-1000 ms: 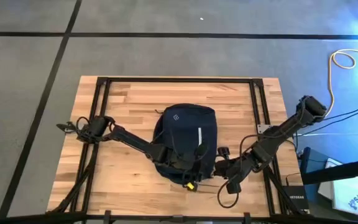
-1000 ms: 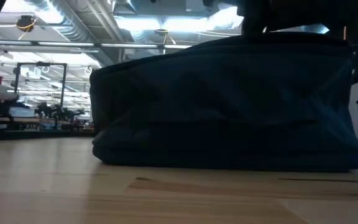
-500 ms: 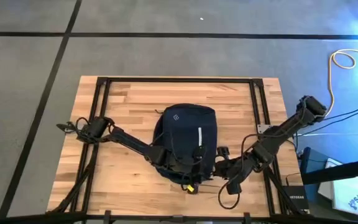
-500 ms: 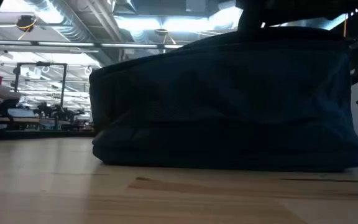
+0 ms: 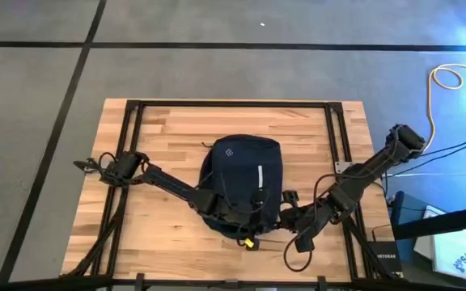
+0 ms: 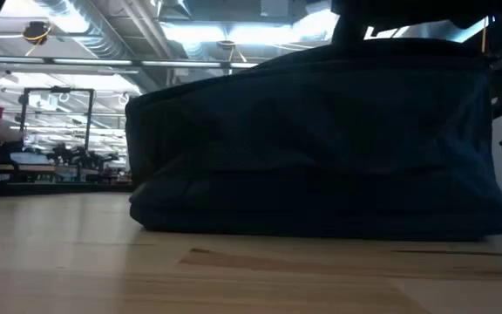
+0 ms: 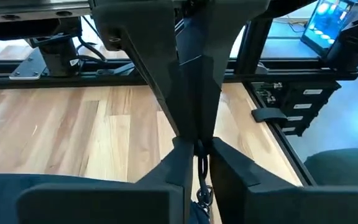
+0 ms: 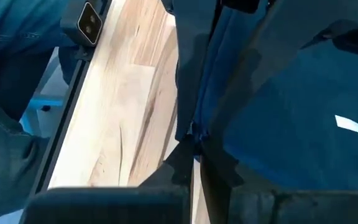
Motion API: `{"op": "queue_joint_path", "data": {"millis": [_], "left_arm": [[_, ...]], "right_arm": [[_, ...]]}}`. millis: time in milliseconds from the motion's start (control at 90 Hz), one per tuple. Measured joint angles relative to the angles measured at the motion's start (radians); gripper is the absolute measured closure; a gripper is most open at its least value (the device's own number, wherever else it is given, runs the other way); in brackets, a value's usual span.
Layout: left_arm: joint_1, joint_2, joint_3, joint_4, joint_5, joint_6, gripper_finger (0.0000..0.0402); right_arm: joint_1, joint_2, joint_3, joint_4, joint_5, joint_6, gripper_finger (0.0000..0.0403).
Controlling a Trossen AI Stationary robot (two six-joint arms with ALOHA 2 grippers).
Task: Unpack backpack
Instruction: Close the blue backpack
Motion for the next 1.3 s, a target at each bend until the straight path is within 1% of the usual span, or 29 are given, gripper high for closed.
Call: {"op": "queue_joint_path", "data": {"millis": [200,356,789,1111,1189,1300], "left_arm": [[0.000,0.000,0.000,-0.010,0.024,0.005,0.0370],[-0.002,0.000,0.000,-0.038,0.002,0.014,0.0371],[0.000,0.000,0.000,-0.016,-0.001,-0.004,0.0371],[0.000,0.000,0.000,-0.008,0.018,-0.004,0.0371],[0.000,0.000,0.000,-0.008,0.019,0.000,0.0376],[0.001,0.000,0.000,-0.008,0.037,0.021,0.0396]], "right_arm": [[0.000,0.000,0.000,-0.007,-0.001,0.000,0.0403],[0.000,0.000,0.000,-0.012,-0.005,0.000,0.0403],[0.000,0.000,0.000,-0.008,-0.004,0.004,0.0403],[0.001,0.000,0.000,0.006,-0.005,0.004,0.0403],[0.001,0.000,0.000,0.006,-0.006,0.004,0.0403],[0.001,0.000,0.000,0.008,-0.006,0.004,0.0403]]}}
